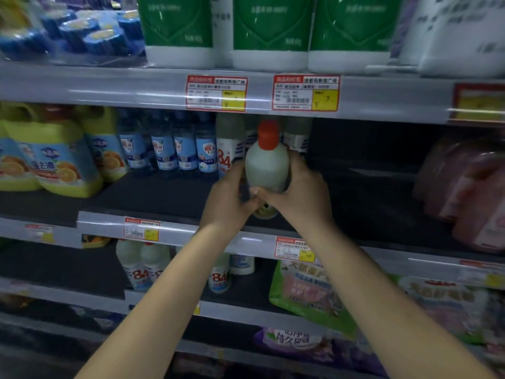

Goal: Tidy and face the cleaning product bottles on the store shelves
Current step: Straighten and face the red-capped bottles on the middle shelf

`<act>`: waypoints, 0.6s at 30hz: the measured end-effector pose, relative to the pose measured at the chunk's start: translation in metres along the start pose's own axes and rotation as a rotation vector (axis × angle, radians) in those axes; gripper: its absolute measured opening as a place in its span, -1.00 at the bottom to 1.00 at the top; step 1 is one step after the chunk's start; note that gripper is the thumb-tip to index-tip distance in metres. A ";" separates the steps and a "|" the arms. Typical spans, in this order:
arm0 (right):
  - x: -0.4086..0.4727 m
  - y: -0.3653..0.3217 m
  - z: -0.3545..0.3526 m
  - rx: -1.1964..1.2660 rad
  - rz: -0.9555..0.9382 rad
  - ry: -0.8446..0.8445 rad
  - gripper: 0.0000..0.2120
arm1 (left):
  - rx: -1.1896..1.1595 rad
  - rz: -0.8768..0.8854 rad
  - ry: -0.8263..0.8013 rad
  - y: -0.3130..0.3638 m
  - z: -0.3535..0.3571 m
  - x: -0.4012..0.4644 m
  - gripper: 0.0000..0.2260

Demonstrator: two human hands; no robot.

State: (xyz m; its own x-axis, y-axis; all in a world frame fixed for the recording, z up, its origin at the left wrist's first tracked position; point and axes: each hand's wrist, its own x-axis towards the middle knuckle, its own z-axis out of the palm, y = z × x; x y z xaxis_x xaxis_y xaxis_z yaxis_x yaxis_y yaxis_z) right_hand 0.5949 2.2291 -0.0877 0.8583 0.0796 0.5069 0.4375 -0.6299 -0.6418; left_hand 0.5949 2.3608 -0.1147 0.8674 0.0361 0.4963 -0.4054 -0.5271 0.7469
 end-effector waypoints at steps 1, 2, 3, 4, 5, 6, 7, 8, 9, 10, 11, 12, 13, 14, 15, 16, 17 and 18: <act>0.005 0.004 0.002 0.014 0.001 0.011 -0.35 | -0.023 0.018 -0.005 -0.001 0.002 0.005 -0.55; 0.011 0.008 0.004 0.023 0.006 0.020 -0.37 | -0.053 0.032 -0.012 -0.002 0.004 0.010 -0.56; 0.017 0.012 0.006 0.032 0.020 0.025 -0.38 | -0.080 0.046 -0.018 -0.002 0.006 0.014 -0.56; 0.022 0.016 0.009 0.045 0.041 0.027 -0.38 | -0.097 0.059 -0.020 -0.004 0.009 0.020 -0.56; 0.027 0.020 0.011 0.064 0.064 0.029 -0.37 | -0.104 0.070 -0.021 -0.005 0.011 0.024 -0.55; 0.031 0.024 0.014 0.092 0.081 0.030 -0.37 | -0.105 0.076 -0.021 -0.007 0.014 0.029 -0.54; 0.035 0.029 0.017 0.129 0.091 0.029 -0.38 | -0.105 0.076 -0.022 -0.010 0.017 0.033 -0.52; 0.037 0.033 0.020 0.168 0.100 0.024 -0.40 | -0.105 0.072 -0.021 -0.013 0.020 0.036 -0.50; 0.038 0.037 0.024 0.197 0.110 0.015 -0.42 | -0.099 0.069 -0.014 -0.016 0.022 0.038 -0.48; 0.039 0.040 0.027 0.213 0.121 0.006 -0.44 | -0.086 0.072 -0.004 -0.018 0.023 0.038 -0.46; 0.039 0.044 0.031 0.223 0.129 0.000 -0.46 | -0.066 0.075 0.007 -0.020 0.024 0.039 -0.44; 0.038 0.047 0.034 0.228 0.131 -0.001 -0.47 | -0.049 0.078 0.013 -0.022 0.025 0.038 -0.42; 0.037 0.050 0.037 0.230 0.127 -0.001 -0.47 | -0.039 0.075 0.010 -0.024 0.025 0.036 -0.39; 0.035 0.053 0.041 0.230 0.126 -0.001 -0.46 | -0.030 0.065 -0.006 -0.025 0.026 0.034 -0.34; 0.032 0.057 0.045 0.233 0.130 -0.006 -0.45 | -0.019 0.053 -0.026 -0.028 0.027 0.032 -0.30; 0.029 0.060 0.049 0.239 0.142 -0.014 -0.45 | -0.003 0.043 -0.047 -0.030 0.028 0.030 -0.27; 0.027 0.063 0.052 0.247 0.153 -0.020 -0.46 | 0.012 0.032 -0.060 -0.032 0.029 0.029 -0.28; 0.025 0.065 0.054 0.249 0.160 -0.019 -0.47 | 0.026 0.011 -0.063 -0.034 0.031 0.027 -0.32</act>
State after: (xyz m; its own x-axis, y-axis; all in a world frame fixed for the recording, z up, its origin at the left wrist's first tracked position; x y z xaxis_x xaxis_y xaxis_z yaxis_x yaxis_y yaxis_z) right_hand 0.6590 2.2321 -0.1482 0.9256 0.0102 0.3785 0.3463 -0.4266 -0.8355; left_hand 0.6413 2.3536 -0.1398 0.8796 -0.0233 0.4752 -0.4086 -0.5488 0.7293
